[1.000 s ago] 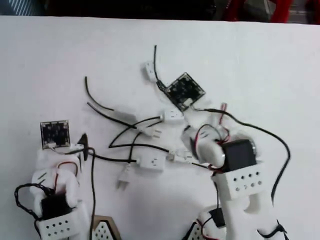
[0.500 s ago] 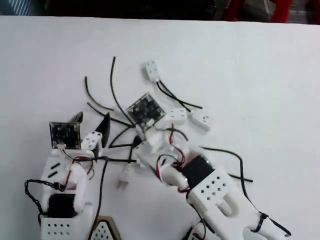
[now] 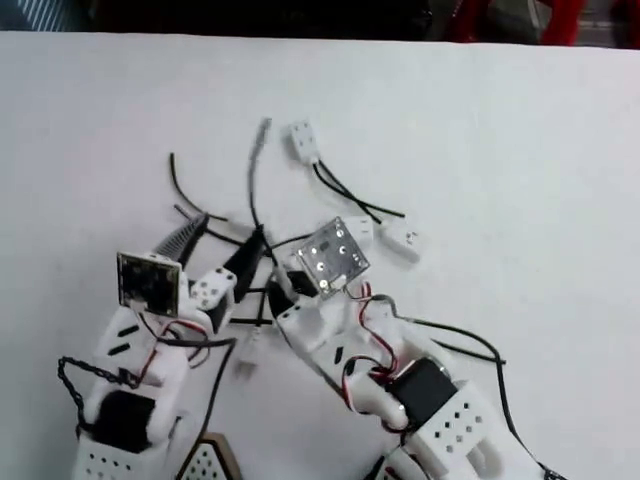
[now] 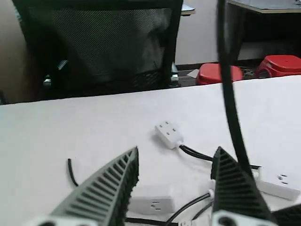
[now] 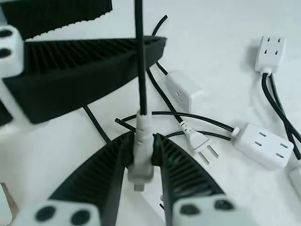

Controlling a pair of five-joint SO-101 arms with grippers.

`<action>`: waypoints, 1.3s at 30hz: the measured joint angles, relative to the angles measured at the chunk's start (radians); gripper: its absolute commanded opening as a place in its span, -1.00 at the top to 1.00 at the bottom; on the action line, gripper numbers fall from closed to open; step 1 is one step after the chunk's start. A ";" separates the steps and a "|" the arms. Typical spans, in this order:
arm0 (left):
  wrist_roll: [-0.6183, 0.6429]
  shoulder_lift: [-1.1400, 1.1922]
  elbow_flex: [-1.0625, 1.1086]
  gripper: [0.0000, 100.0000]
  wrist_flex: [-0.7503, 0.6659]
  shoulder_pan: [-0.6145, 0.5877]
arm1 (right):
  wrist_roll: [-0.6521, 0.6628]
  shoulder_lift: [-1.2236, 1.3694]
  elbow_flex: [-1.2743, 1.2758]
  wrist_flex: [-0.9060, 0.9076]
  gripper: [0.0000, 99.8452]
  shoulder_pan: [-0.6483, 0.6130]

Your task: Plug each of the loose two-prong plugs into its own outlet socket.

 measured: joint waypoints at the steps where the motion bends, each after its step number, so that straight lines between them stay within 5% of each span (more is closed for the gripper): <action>1: 0.000 0.000 -0.023 0.49 0.021 0.023 | 0.000 -0.002 0.000 0.000 0.97 0.003; 13: -0.044 -0.014 -0.164 0.48 0.219 0.181 | 0.000 -0.011 0.002 0.000 0.97 0.023; 24: -0.206 -0.014 -0.164 0.48 0.284 -0.118 | -0.028 -0.009 0.057 -0.133 0.97 0.253; 31: -0.321 -0.006 -0.183 0.48 0.285 -0.153 | -0.127 -0.009 0.064 -0.216 0.97 0.374; 39: -0.331 0.466 -0.509 0.48 0.356 -0.153 | -0.181 -0.009 0.064 -0.255 0.97 0.459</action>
